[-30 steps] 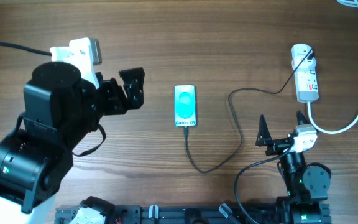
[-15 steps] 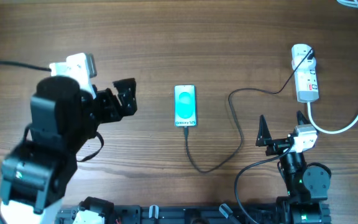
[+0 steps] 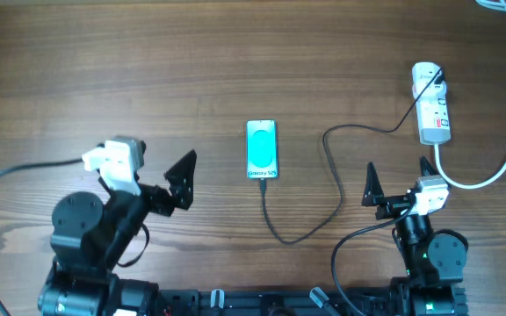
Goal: Plug charger to phone and switch on socket
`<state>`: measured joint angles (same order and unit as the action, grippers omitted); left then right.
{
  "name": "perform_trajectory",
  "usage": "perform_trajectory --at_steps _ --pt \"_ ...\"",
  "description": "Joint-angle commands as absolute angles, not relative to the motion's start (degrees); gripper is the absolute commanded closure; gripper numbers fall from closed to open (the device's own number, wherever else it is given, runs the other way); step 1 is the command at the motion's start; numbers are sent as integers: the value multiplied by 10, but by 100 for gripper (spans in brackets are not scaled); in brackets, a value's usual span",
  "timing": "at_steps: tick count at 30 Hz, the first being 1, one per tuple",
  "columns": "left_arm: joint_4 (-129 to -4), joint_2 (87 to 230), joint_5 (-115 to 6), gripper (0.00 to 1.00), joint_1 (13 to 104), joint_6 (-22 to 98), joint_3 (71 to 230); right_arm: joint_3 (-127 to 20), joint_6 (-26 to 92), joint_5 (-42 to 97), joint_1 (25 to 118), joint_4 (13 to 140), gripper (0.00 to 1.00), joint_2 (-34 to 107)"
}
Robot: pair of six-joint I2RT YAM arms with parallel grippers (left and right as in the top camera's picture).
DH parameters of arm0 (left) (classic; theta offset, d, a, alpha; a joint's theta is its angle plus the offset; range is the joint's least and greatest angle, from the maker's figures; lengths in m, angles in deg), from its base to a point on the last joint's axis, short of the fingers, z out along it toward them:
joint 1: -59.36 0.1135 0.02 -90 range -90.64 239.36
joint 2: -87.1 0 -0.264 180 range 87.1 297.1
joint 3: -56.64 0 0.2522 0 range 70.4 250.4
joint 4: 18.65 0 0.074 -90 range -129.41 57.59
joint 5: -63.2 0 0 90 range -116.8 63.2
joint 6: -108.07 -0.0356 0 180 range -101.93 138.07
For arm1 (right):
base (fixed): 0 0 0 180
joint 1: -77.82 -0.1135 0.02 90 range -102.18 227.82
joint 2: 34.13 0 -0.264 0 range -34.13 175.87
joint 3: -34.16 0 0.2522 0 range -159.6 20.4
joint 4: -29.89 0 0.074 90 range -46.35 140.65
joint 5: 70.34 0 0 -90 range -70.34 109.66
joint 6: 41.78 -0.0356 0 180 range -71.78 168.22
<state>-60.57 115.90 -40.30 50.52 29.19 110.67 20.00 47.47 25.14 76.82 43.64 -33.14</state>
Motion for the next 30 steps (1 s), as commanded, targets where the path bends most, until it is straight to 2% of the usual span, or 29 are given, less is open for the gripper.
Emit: perform_trajectory --at_steps 1,23,30 --pt "-600 1111 -416 0 510 277 1072 201 481 243 767 435 0 -336" --pt "-597 1000 -409 0 571 277 991 201 481 243 767 435 0 -336" --pt "-528 948 -412 0 571 277 925 201 481 243 767 435 0 -336"
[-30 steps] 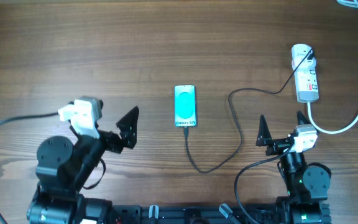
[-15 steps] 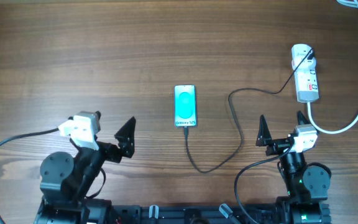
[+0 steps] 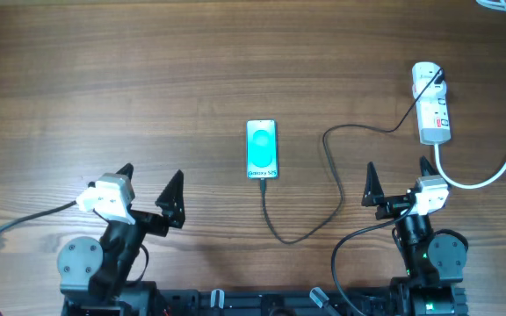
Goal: Plug charger to phone and switch on socket
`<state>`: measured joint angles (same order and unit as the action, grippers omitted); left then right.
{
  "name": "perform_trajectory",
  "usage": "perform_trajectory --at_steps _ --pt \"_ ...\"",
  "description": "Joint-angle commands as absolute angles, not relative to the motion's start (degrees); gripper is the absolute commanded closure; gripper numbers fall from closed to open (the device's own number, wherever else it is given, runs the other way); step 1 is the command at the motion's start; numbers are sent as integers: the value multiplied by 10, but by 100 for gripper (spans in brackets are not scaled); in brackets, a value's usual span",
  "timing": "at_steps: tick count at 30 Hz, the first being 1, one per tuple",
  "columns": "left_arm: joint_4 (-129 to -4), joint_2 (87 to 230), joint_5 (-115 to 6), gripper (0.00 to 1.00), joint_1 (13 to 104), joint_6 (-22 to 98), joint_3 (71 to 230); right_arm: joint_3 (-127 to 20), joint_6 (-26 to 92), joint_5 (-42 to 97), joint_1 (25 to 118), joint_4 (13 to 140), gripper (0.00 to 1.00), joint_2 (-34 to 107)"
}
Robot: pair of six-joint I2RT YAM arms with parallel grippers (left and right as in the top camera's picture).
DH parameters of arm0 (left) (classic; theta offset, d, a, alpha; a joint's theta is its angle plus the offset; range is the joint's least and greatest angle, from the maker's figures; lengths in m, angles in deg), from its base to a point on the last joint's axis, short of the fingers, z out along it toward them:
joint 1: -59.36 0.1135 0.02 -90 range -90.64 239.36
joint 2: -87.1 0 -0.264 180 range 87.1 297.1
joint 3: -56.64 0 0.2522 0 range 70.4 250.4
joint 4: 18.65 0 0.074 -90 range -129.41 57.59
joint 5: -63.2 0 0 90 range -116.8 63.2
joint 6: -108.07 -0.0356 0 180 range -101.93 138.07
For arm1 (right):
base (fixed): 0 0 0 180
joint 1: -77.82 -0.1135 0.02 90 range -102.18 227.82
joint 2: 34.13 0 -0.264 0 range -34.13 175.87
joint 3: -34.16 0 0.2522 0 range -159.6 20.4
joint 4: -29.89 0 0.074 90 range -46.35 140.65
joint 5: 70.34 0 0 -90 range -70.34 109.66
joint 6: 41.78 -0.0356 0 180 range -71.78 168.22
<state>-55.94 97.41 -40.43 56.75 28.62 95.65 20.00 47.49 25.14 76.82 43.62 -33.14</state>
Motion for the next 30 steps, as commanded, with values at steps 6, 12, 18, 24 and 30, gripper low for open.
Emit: perform_trajectory --at_steps 6,12,18,24,30 --pt "-473 911 -414 0 571 279 878 201 481 243 767 435 0 -336" --pt "-410 882 -413 0 571 279 831 201 481 243 767 435 0 -336" --pt "-352 873 -413 0 571 279 801 201 481 243 767 435 0 -336" --pt "-310 873 -413 0 580 279 774 201 481 243 767 435 0 -336" --pt "-241 873 -409 0 589 282 738 201 481 243 767 435 0 -336"
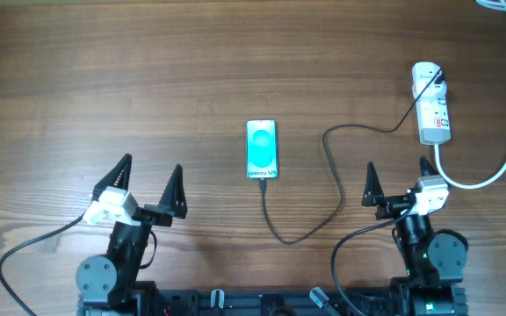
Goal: Plug charger to phone and switch on socket
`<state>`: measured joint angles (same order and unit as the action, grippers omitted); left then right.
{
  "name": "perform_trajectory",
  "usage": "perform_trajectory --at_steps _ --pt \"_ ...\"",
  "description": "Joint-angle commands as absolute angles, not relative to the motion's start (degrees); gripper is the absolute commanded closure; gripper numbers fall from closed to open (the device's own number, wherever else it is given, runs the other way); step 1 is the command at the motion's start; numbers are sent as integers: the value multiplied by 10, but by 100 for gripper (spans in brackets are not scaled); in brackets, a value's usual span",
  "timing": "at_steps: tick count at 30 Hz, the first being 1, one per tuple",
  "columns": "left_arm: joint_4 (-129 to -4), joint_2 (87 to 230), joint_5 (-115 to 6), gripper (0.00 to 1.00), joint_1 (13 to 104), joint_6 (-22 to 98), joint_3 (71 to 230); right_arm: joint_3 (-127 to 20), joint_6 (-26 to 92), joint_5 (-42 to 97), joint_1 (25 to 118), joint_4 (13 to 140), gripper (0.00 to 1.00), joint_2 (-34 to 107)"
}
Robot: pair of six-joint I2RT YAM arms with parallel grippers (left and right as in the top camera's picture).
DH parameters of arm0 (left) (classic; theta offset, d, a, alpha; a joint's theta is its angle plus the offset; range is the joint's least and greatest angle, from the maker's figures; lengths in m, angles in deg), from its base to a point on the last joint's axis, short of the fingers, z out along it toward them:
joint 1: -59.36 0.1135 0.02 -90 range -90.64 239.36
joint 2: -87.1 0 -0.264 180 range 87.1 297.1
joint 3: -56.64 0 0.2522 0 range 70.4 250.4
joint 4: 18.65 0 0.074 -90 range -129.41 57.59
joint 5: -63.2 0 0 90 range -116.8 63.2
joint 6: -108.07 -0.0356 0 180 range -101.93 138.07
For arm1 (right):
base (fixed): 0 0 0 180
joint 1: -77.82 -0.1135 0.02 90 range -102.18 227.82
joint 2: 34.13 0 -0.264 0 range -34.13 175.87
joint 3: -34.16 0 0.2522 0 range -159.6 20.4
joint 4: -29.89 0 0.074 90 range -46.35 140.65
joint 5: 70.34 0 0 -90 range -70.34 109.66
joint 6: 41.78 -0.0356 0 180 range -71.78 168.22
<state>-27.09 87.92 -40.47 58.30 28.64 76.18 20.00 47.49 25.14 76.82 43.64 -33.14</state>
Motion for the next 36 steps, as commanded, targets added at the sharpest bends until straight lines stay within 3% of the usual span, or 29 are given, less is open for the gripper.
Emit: perform_trajectory --at_steps 1,13,26,36 --pt "-231 873 -403 0 589 292 733 201 481 243 767 435 0 -336" --pt "-193 873 -333 0 590 329 707 201 481 243 767 435 0 -336" --pt "-363 873 -363 0 613 190 707 201 481 243 767 435 0 -336" --pt "-369 873 -295 0 613 168 707 201 481 243 767 435 0 -336"
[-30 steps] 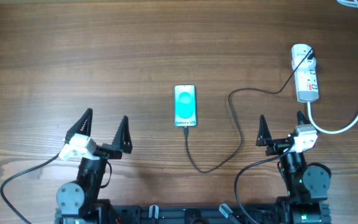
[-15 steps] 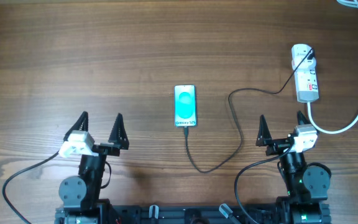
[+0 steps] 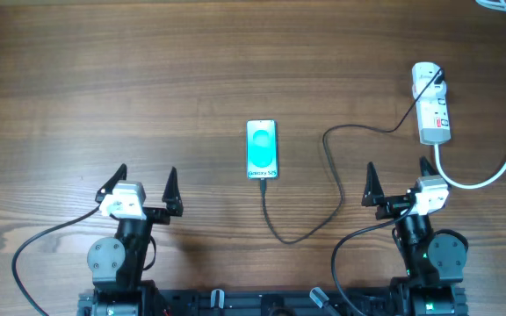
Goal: Plug charger to phone and switch on socket
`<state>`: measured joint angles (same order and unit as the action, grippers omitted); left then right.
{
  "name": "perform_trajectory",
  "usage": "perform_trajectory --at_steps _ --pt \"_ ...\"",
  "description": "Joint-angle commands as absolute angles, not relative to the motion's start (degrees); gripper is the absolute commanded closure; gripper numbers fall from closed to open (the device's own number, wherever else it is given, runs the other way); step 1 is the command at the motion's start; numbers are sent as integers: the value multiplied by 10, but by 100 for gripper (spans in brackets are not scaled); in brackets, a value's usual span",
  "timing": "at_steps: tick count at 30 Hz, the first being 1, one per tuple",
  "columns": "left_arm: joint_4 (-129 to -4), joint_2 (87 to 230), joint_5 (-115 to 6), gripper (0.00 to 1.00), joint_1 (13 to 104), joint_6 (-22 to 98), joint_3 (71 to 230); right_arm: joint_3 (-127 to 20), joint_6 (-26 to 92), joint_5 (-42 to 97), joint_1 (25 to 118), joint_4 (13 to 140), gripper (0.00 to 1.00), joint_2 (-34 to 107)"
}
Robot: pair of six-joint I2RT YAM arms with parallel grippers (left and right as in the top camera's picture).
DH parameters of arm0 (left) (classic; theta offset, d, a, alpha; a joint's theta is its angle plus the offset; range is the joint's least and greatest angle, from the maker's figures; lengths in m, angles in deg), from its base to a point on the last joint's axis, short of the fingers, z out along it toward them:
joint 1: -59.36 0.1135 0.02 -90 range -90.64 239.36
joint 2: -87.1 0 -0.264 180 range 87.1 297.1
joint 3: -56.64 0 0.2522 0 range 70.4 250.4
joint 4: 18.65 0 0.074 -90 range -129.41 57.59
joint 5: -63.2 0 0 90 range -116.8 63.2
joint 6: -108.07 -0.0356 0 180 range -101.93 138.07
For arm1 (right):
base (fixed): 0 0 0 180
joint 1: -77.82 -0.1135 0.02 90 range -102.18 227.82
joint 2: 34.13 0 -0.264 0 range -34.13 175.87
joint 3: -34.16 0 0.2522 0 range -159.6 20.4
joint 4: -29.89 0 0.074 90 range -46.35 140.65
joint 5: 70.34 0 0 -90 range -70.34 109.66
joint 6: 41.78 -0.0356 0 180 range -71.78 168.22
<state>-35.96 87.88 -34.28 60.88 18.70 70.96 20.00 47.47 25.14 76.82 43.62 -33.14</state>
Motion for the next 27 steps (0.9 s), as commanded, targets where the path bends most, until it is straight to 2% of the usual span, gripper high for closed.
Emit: perform_trajectory --at_steps 1,27 --pt "-370 873 -286 0 613 168 707 201 481 243 767 435 0 -336" --pt "-368 873 -293 0 619 140 707 201 481 243 767 435 0 -336"
